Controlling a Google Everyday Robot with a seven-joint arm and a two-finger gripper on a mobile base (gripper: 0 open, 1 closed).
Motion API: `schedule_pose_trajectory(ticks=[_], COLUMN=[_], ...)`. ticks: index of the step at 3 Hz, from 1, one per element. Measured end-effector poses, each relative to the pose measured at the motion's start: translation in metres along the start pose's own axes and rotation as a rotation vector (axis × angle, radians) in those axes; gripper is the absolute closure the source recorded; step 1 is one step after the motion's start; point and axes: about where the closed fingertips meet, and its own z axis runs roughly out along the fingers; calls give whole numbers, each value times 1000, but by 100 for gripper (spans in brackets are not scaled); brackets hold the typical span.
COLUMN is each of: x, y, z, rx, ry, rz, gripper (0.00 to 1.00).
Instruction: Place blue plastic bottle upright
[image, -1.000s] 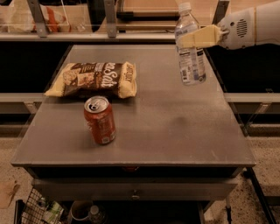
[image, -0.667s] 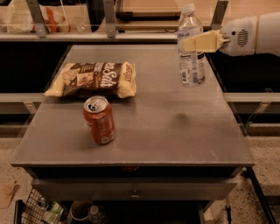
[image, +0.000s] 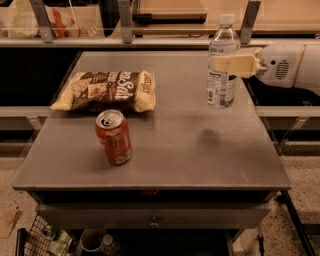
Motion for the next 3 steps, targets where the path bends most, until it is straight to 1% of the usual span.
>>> schedule_pose_trajectory(ticks=[1,2,3], x=[15,40,63], y=[10,17,18], z=[-13,-23,-26], rx=[50,106,153], ry=[-46,-67,-98], rz=[-26,-43,-52], gripper=[100,100,100])
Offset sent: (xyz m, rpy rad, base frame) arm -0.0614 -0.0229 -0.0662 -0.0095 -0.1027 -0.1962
